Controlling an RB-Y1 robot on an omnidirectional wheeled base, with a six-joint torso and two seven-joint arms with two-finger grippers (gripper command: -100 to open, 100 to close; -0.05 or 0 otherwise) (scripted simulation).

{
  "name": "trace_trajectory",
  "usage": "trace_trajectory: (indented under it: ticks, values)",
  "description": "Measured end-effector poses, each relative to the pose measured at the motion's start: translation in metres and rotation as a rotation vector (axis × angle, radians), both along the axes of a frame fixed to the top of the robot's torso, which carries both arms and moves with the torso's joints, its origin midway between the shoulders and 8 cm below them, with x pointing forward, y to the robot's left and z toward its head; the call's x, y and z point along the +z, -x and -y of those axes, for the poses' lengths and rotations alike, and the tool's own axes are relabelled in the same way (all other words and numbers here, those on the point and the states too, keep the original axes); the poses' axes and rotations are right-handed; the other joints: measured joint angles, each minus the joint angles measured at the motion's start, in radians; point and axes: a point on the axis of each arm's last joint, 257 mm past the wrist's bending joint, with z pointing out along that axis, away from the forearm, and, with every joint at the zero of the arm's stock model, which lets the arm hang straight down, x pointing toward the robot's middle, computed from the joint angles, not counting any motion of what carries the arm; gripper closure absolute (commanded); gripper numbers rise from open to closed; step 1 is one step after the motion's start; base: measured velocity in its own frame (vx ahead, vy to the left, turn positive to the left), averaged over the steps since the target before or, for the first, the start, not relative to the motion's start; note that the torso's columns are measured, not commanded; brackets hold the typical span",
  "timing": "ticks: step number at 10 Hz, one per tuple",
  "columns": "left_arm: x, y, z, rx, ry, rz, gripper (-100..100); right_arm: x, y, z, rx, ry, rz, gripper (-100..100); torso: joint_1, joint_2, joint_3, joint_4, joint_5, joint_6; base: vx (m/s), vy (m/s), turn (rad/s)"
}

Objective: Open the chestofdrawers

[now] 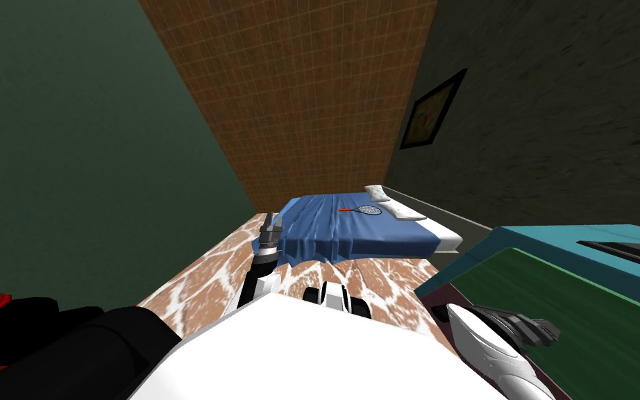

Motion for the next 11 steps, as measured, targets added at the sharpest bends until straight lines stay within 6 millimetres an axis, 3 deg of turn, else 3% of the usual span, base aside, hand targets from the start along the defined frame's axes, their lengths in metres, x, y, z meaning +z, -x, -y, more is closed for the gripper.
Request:
trace_trajectory:
  ticks: [2, 4, 9, 11]
  values:
    - [0.000, 0.000, 0.000, 0.000, 0.000, 0.000, 0, 0.001, -0.016, -0.002, 0.001, -0.041, 0.051, -100, -0.001, 0.000, 0.000, 0.000, 0.000, 0.000, -0.078, -0.040, -0.098]
    - [0.000, 0.000, 0.000, 0.000, 0.000, 0.000, 0, 0.021, -0.026, 0.016, -0.002, -0.050, 0.115, -100, 0.000, 0.001, 0.000, 0.000, 0.000, 0.000, -0.086, -0.036, -0.167]
    - [0.000, 0.000, 0.000, 0.000, 0.000, 0.000, 0, 0.064, -0.029, 0.058, -0.004, -0.030, 0.204, -100, 0.000, -0.001, -0.001, 0.000, 0.000, 0.000, -0.033, -0.027, -0.135]
    - [0.000, 0.000, 0.000, 0.000, 0.000, 0.000, 0, 0.071, -0.028, 0.068, -0.003, -0.024, 0.221, -100, 0.001, -0.001, 0.000, 0.000, 0.000, -0.001, 0.013, -0.057, -0.011]
